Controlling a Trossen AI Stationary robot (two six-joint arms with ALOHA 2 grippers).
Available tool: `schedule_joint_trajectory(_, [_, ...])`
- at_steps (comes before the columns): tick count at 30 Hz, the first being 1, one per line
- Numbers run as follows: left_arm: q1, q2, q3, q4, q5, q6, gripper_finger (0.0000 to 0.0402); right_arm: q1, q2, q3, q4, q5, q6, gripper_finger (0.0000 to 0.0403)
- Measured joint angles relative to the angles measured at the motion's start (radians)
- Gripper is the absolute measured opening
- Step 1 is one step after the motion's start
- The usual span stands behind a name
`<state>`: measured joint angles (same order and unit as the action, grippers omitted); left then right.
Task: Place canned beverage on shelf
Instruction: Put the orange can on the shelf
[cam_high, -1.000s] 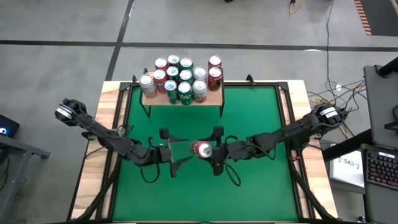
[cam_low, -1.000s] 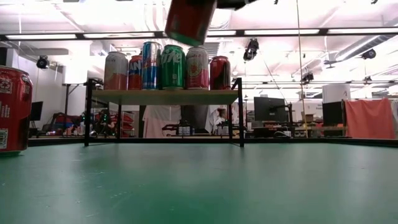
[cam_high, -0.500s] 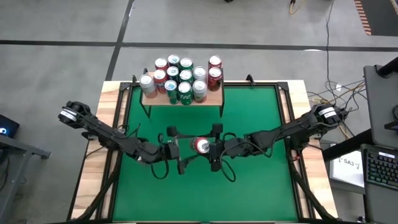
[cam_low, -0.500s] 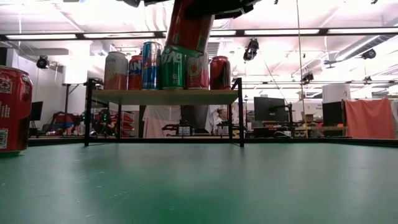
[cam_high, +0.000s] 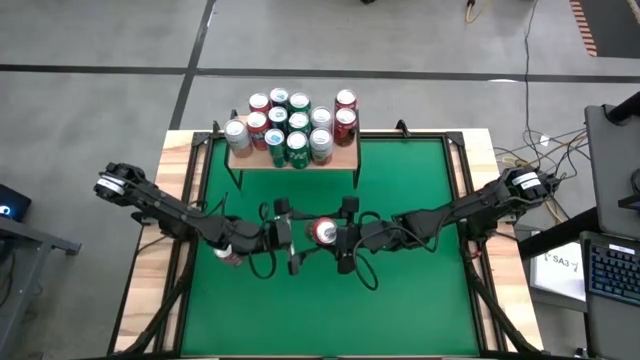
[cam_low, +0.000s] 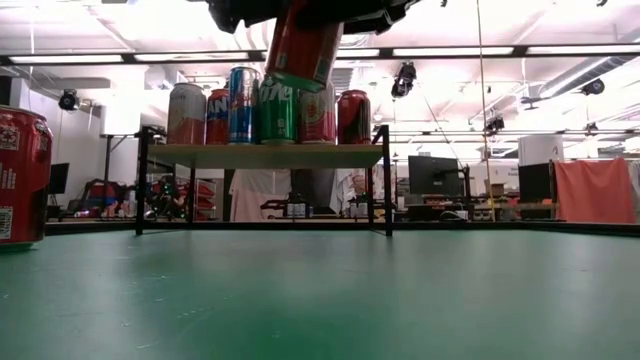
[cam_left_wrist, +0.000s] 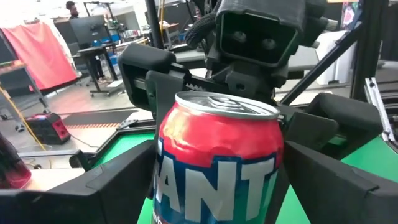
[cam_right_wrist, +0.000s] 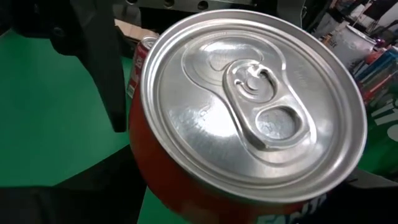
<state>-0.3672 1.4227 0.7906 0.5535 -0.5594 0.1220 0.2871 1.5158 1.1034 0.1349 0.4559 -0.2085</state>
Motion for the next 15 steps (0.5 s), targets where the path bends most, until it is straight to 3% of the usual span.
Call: schedule_joint_trajectory(15, [0.023,0.036,0.000,0.042,-0.009,0.008,0.0323,-0.022,0.000,-0.002,0.000,0.002,0.060,0.0290])
